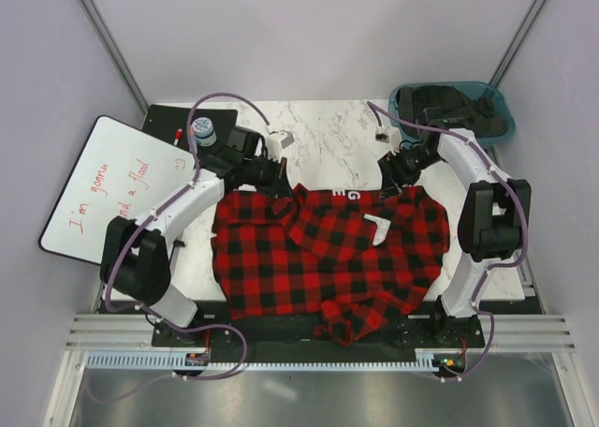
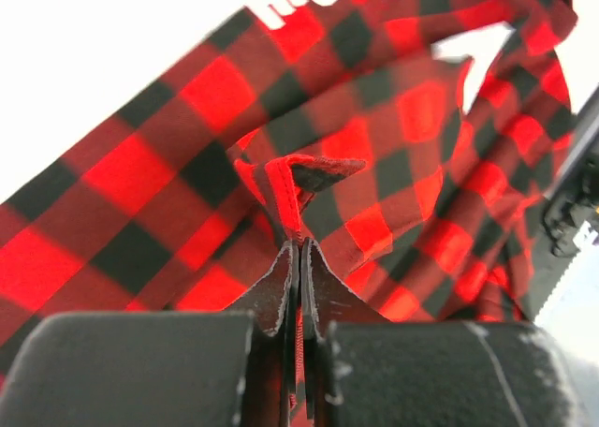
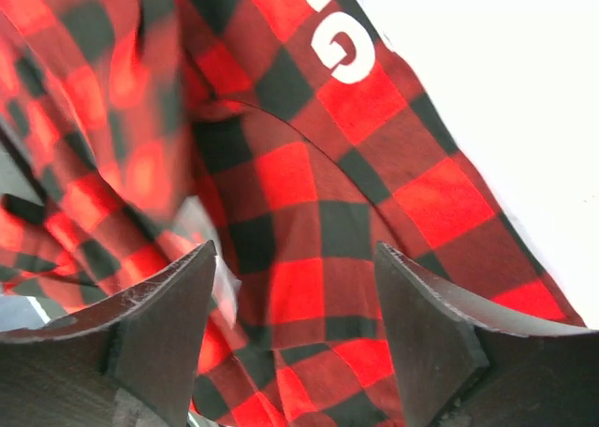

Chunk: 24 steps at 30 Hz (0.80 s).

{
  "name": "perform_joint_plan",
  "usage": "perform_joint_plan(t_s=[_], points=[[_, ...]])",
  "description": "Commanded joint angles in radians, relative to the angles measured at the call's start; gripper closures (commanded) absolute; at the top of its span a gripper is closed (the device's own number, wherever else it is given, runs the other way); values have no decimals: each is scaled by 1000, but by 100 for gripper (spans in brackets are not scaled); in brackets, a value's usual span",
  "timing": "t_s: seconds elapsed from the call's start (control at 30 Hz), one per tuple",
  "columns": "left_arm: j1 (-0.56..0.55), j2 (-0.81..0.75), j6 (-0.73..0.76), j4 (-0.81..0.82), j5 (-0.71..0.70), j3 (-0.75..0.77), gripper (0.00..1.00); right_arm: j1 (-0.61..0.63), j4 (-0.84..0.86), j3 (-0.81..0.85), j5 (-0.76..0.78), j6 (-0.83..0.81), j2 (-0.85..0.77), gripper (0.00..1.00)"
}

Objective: Fold and stack the long sleeve shirts
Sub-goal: Fold the shirt

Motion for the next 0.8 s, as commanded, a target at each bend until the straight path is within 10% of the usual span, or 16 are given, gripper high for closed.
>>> perform_joint_plan(t_s=[0.0, 0.47, 0.77], points=[[77, -75, -9, 142, 21, -79, 98, 1, 8, 24, 85, -24, 61, 28], [272, -154, -20, 275, 1, -354, 98, -1, 34, 39, 208, -4, 118, 39], [315, -99, 125, 50, -90, -276, 57, -1, 70, 30, 312, -8, 73, 41]])
